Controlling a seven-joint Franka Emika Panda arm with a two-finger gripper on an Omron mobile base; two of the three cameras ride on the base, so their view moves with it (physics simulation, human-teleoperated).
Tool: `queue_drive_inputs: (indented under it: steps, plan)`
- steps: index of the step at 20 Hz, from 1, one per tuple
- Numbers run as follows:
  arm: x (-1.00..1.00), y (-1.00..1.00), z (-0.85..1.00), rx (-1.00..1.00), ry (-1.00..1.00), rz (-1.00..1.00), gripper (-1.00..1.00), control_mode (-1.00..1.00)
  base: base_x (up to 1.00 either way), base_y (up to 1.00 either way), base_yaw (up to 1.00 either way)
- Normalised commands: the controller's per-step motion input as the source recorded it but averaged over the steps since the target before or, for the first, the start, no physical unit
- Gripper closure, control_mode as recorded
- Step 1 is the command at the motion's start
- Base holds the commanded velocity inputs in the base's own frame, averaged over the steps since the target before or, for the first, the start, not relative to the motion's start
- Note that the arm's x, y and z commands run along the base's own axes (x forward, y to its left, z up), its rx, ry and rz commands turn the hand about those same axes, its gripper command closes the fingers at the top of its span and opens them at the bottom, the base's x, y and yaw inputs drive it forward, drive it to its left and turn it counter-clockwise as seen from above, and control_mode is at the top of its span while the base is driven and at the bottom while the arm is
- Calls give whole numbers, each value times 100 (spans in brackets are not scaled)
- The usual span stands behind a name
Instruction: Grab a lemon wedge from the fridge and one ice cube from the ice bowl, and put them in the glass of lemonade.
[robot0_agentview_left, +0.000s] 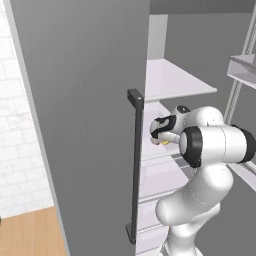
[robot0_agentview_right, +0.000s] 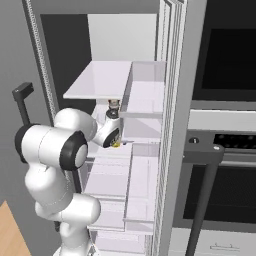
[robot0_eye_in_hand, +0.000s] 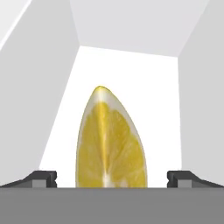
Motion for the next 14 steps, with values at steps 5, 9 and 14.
queue_drive_inputs:
  steps: [5, 9, 14]
  plan:
    - [0, 0, -19, 0, 0, 0, 100, -100, 0, 0, 0]
    - [0, 1, -5, 0, 1, 0, 100, -100, 0, 0, 0]
    - [-10, 0, 2, 0, -2, 0, 100, -100, 0, 0, 0]
